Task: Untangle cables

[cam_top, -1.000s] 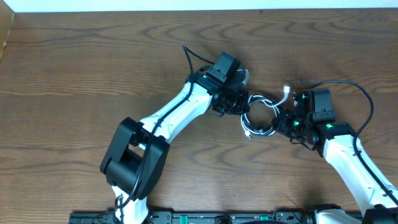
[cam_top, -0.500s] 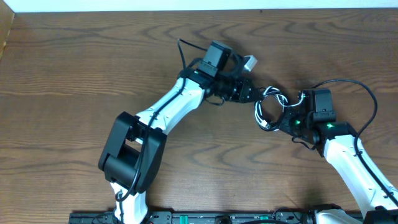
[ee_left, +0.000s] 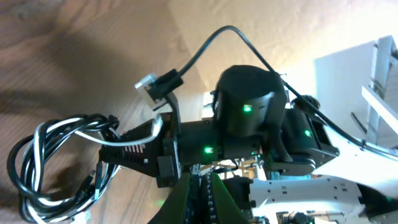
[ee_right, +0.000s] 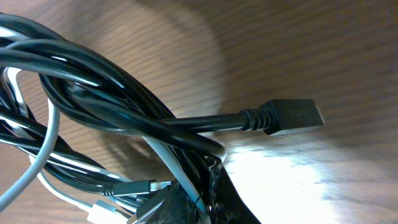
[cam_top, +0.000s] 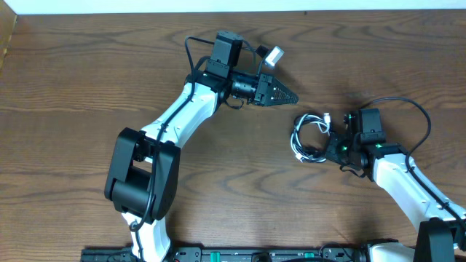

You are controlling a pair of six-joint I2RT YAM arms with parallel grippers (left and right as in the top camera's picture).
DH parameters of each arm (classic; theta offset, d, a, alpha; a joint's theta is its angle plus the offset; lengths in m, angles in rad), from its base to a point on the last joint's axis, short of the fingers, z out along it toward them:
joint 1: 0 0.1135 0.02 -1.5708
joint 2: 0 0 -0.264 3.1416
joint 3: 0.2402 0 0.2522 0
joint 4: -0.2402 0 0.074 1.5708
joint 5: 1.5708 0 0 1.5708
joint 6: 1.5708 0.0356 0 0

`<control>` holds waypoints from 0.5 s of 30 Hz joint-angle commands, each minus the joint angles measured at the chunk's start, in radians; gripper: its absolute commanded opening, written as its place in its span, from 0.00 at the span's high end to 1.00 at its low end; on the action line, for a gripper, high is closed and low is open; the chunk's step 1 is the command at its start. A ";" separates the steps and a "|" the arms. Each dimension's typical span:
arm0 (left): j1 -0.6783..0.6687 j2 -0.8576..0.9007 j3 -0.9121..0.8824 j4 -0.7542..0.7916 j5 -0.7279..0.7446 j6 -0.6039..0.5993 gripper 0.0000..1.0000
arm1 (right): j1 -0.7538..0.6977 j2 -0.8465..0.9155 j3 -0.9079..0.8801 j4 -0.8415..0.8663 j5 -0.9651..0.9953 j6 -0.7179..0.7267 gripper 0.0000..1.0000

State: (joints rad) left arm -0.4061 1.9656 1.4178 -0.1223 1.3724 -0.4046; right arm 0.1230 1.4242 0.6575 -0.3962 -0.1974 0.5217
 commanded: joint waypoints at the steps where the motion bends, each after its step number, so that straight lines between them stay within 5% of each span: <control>1: -0.021 -0.030 0.009 -0.089 -0.187 -0.008 0.92 | 0.001 -0.008 0.004 0.008 -0.087 -0.043 0.99; 3: -0.050 -0.030 0.009 -0.209 -0.404 -0.009 0.92 | 0.001 -0.008 0.004 0.008 -0.094 -0.008 0.99; 7: -0.119 -0.030 0.009 -0.339 -0.737 -0.097 0.70 | 0.001 -0.008 0.004 0.011 -0.093 0.017 0.99; 15: -0.241 -0.025 0.009 -0.352 -0.985 -0.167 0.68 | 0.002 -0.008 0.004 0.011 -0.082 0.017 0.99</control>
State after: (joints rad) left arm -0.6170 1.9614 1.4212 -0.4644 0.5938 -0.5289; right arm 0.1230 1.4242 0.6575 -0.3862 -0.2665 0.5232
